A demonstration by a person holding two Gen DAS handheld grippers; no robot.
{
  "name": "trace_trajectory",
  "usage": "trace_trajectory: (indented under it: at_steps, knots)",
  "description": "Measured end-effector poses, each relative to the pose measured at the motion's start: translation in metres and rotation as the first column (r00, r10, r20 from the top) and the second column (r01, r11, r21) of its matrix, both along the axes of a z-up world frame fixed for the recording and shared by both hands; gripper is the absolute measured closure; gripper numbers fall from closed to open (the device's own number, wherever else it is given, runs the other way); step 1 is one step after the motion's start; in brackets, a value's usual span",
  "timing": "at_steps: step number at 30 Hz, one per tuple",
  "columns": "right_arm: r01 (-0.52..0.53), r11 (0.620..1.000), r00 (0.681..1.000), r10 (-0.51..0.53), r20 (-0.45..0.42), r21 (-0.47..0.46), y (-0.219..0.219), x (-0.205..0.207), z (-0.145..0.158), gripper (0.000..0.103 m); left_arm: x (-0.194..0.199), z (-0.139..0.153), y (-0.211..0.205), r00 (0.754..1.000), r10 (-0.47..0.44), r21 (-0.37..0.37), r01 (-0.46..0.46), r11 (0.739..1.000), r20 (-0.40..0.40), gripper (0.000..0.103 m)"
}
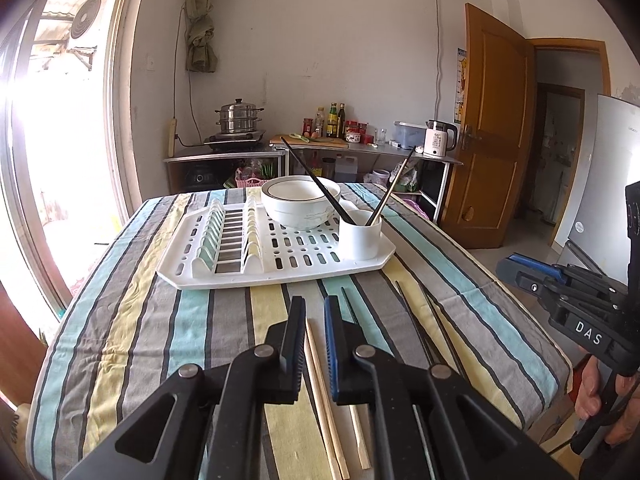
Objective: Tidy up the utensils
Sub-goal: 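Move both open tools back down toward the chopsticks on the cloth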
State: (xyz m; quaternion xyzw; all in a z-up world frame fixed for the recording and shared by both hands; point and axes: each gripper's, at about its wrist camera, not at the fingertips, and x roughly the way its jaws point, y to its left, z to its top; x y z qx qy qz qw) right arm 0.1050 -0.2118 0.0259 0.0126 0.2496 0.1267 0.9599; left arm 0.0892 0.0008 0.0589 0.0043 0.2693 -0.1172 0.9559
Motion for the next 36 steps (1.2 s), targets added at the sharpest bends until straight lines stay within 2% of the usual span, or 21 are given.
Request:
trace_trajectory:
  at_steps: [8,16,24,31,36]
  knots:
    - [-0.009,1.000,1.000,0.010,-0.014,0.016,0.002,-0.016,-0.009,0.087,-0.018,-0.011,0.004,1.000,-0.002,-0.003,0.002,1.000,-0.022,0.088]
    - [0.010,1.000,0.999,-0.009,-0.033,0.026,-0.005,-0.014,-0.015,0.086,-0.009,-0.023,0.002,0.998,-0.014,0.002,0.015,1.000,-0.060,0.086]
    - [0.014,0.999,0.996,-0.011,-0.085,0.033,-0.008,0.005,-0.031,0.086,0.019,-0.045,0.001,0.990,-0.008,0.013,0.010,1.000,-0.140,0.086]
    - [0.019,0.999,0.990,-0.014,-0.140,0.034,-0.008,0.027,-0.046,0.086,0.058,-0.072,-0.002,0.969,-0.012,0.008,0.015,1.000,-0.245,0.086]
    - [0.015,0.999,0.984,-0.008,-0.178,0.037,-0.006,0.044,-0.054,0.086,0.082,-0.087,-0.002,0.957,-0.004,0.006,0.006,1.000,-0.291,0.086]
